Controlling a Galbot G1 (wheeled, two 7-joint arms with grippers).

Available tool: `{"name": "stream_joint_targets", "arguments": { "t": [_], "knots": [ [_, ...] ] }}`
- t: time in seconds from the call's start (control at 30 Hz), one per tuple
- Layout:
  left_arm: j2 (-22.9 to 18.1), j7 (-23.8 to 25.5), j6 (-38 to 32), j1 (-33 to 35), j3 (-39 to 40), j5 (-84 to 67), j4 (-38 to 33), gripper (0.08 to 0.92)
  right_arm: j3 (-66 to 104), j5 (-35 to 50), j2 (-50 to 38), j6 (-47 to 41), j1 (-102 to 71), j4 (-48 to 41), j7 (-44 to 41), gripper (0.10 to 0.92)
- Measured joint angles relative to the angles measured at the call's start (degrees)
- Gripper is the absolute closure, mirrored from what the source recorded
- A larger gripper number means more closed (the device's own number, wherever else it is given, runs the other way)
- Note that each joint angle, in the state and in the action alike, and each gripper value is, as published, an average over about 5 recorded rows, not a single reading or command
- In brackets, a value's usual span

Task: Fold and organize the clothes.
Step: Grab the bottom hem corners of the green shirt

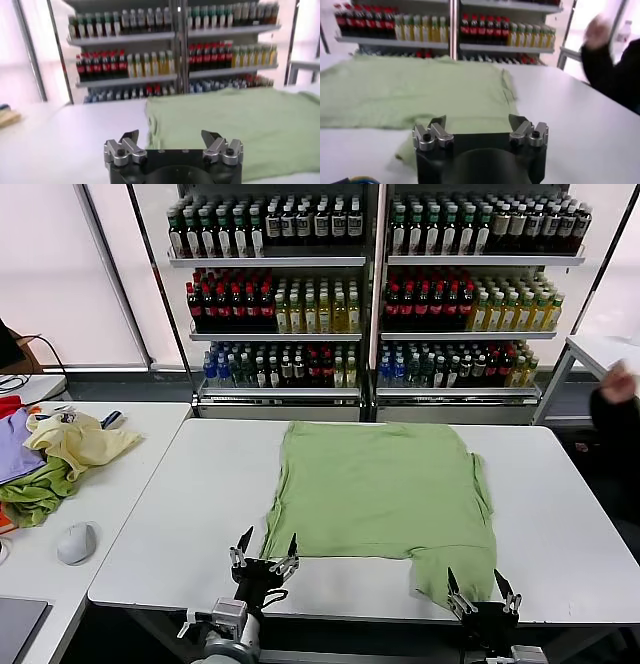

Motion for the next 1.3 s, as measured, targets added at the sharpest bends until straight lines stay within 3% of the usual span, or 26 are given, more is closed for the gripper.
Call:
{"name": "stream_joint_targets", "arguments": {
  "t": [0.33, 0.53, 0.77, 1.3],
  "knots": [
    [0.0, -2.9, 4.6, -4.4, 1.1, -1.3, 5.7, 0.177, -1.2, 0.4, 0.6, -0.4, 0.1, -1.6, 0.9, 0.214],
    [-0.1, -4.3, 6.0, -5.8, 1.4, -2.7, 7.6, 0.202, -2.0, 1.6, 0.4, -1.0, 0.2, -2.1, 1.2, 0.352],
    [0.1, -6.0, 6.7, -6.8, 1.7, -5.4, 8.6, 0.386, -2.1, 3.6, 0.1, -1.6, 0.3, -2.4, 1.1, 0.539],
    [1.5, -6.8, 6.9, -6.5, 1.7, -10.4, 7.9, 0.846, -0.2, 7.1, -2.4, -0.3, 1.7, -0.4, -1.9, 0.863]
  ]
}}
